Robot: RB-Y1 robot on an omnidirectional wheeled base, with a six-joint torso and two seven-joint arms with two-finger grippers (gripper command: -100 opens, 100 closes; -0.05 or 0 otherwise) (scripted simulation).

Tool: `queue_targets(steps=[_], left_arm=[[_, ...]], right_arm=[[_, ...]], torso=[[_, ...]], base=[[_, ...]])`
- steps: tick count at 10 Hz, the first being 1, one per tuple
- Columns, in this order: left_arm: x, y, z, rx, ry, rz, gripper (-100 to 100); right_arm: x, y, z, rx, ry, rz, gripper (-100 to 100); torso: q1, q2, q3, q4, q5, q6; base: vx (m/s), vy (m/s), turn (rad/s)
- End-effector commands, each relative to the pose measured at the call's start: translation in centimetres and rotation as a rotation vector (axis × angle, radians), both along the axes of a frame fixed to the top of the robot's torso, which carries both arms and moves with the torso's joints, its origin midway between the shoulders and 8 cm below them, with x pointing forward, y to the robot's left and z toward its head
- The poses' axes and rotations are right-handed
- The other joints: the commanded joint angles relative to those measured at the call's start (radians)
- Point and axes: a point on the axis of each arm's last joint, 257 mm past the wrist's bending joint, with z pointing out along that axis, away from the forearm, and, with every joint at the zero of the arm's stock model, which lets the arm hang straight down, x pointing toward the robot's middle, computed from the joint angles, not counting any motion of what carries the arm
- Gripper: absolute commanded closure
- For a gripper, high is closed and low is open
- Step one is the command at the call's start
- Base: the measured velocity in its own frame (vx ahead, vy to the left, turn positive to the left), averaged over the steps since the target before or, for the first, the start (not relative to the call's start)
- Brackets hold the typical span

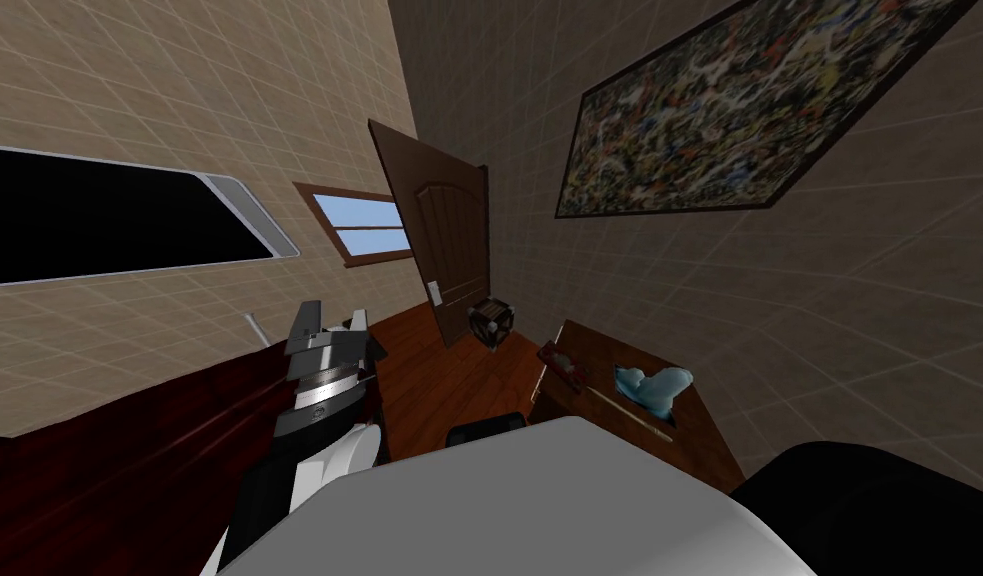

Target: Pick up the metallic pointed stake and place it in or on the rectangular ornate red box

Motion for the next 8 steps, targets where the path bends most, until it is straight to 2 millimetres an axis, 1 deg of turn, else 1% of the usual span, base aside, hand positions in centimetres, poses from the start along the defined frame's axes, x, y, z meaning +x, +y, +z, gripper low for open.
queue_targets(steps=[1, 3, 5, 8], left_arm=[[0.0, 0.0, 0.0, 0.000, 0.000, 0.000, 0], [0.0, 0.0, 0.0, 0.000, 0.000, 0.000, 0], [0.0, 0.0, 0.0, 0.000, 0.000, 0.000, 0], [0.0, 0.0, 0.0, 0.000, 0.000, 0.000, 0]], right_arm=[[-1.8, -1.0, -0.8, -0.041, 0.050, 0.035, -100], [-4.4, -2.7, -1.8, -0.095, 0.118, 0.080, -100], [-6.8, -4.4, -2.5, -0.145, 0.180, 0.129, -100], [-10.8, -7.9, -2.9, -0.229, 0.285, 0.196, -100]], torso=[[0.000, 0.000, 0.000, 0.000, 0.000, 0.000], [-0.001, 0.000, 0.000, 0.000, 0.000, 0.000], [-0.003, 0.000, 0.000, 0.000, 0.000, 0.000], [-0.004, 0.001, 0.000, 0.000, -0.001, 0.000]], base=[[0.009, -0.013, 0.200], [0.007, -0.024, 0.284], [0.001, -0.052, 0.230], [-0.006, -0.069, 0.247]])
